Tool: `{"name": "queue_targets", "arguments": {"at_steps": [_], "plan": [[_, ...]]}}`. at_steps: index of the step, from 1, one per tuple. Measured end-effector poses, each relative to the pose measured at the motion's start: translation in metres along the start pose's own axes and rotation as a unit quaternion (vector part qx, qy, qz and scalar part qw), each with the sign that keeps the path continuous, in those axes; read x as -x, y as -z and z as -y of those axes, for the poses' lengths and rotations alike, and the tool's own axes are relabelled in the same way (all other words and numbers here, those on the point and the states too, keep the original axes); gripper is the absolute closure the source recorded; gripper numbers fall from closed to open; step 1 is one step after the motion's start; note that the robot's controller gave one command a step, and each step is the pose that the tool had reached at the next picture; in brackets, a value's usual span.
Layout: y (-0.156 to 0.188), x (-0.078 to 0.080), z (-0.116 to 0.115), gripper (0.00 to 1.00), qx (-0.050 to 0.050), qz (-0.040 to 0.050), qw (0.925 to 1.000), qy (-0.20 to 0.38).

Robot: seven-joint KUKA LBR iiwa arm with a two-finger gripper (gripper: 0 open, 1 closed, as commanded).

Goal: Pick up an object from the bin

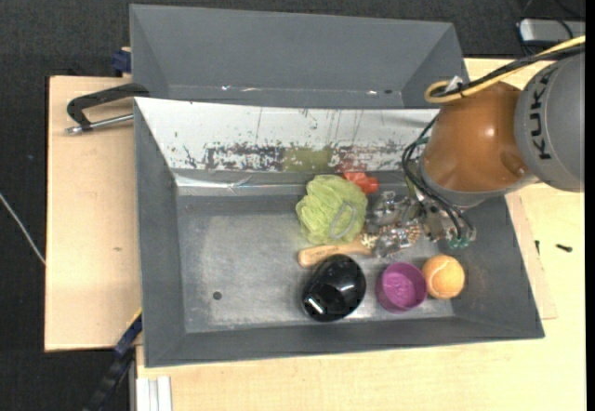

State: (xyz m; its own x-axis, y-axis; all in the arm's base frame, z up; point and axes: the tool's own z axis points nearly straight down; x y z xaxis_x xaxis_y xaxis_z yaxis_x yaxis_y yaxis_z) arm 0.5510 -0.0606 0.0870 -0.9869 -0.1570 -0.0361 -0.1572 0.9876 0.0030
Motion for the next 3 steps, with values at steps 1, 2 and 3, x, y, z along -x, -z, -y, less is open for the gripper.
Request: {"name": "queue_targets", "arguments": {"at_steps": [1, 2, 3], "plan": [[0.015, -0.003, 0.0, 1.0, 0.0, -0.0104, 0.9999, 0.0], [0.033, -0.002, 0.001, 1.0, -0.002, -0.0131, 0.9999, 0.0], [0.04, 0.001, 0.001, 1.0, -0.002, -0.0119, 0.9999, 0.0]]}}
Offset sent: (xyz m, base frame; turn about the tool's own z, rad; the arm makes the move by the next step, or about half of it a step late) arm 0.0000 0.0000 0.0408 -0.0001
